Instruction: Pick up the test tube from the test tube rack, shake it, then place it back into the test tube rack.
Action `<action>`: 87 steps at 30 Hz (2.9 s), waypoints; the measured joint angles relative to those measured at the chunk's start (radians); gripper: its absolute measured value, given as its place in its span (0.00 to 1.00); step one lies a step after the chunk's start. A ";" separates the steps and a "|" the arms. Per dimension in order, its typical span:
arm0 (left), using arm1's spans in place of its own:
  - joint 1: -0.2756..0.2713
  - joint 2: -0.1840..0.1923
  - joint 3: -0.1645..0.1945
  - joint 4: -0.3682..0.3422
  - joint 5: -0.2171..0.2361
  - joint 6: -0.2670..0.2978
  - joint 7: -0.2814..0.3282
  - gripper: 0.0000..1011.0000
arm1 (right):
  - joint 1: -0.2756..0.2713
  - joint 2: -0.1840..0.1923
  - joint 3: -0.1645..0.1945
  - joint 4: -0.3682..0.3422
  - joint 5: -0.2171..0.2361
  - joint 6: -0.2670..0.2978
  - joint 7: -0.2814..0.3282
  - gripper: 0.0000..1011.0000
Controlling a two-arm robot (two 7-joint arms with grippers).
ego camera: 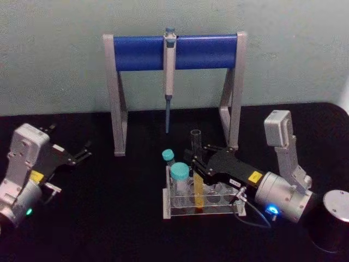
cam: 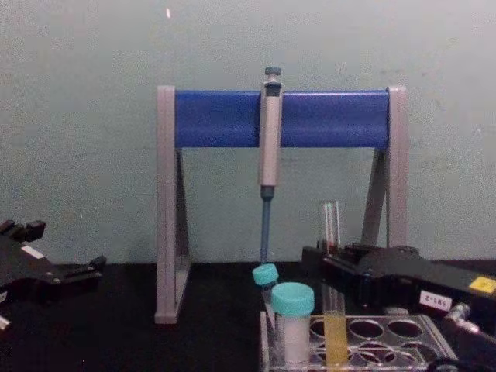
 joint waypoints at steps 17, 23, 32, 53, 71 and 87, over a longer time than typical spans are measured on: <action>0.000 0.000 0.000 0.000 0.000 0.000 0.000 0.99 | -0.046 0.013 0.020 -0.046 0.031 -0.071 0.025 0.23; 0.000 0.000 0.000 0.000 0.000 0.000 0.000 0.99 | -0.055 0.023 0.028 -0.083 0.026 -0.084 0.020 0.23; 0.000 0.000 0.000 0.000 0.000 0.000 0.000 0.99 | -0.054 0.032 0.048 -0.137 0.024 -0.095 0.007 0.23; 0.000 0.000 0.000 0.000 0.000 0.000 0.000 0.99 | 0.024 -0.023 0.078 -0.088 -0.034 -0.080 -0.077 0.23; 0.000 0.000 0.000 0.000 0.000 0.000 0.000 0.99 | 0.020 -0.028 0.100 -0.086 -0.056 -0.068 -0.093 0.23; 0.000 0.000 0.000 0.000 0.000 0.000 0.000 0.99 | -0.114 0.053 0.160 -0.238 -0.068 -0.029 -0.118 0.23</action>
